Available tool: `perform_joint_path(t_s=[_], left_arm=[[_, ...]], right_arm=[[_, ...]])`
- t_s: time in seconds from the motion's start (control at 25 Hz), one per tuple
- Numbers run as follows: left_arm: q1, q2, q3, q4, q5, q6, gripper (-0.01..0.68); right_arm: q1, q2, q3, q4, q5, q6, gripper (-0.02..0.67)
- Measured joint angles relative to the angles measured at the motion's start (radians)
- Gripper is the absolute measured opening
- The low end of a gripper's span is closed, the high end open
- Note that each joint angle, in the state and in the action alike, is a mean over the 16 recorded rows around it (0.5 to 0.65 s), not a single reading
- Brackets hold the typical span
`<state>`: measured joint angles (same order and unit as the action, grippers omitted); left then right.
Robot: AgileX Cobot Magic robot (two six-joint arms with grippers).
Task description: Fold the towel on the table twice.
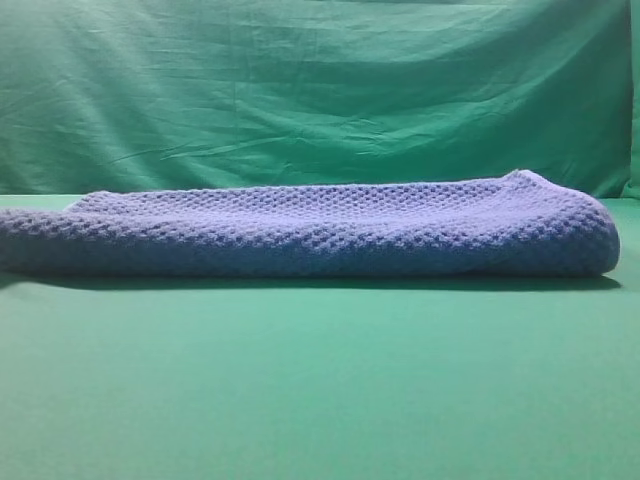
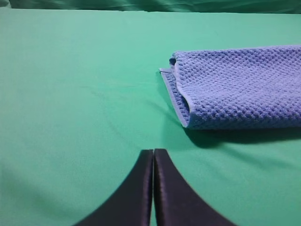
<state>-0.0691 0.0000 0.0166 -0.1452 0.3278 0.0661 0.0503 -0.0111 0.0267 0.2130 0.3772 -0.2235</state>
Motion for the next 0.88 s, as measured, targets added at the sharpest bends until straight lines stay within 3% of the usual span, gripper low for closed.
perform_joint_path(t_s=[0.88], left_arm=[[0.000, -0.010, 0.000, 0.000, 0.000, 0.000, 0.000]], right_arm=[[0.000, 0.000, 0.000, 0.000, 0.000, -0.004, 0.000]])
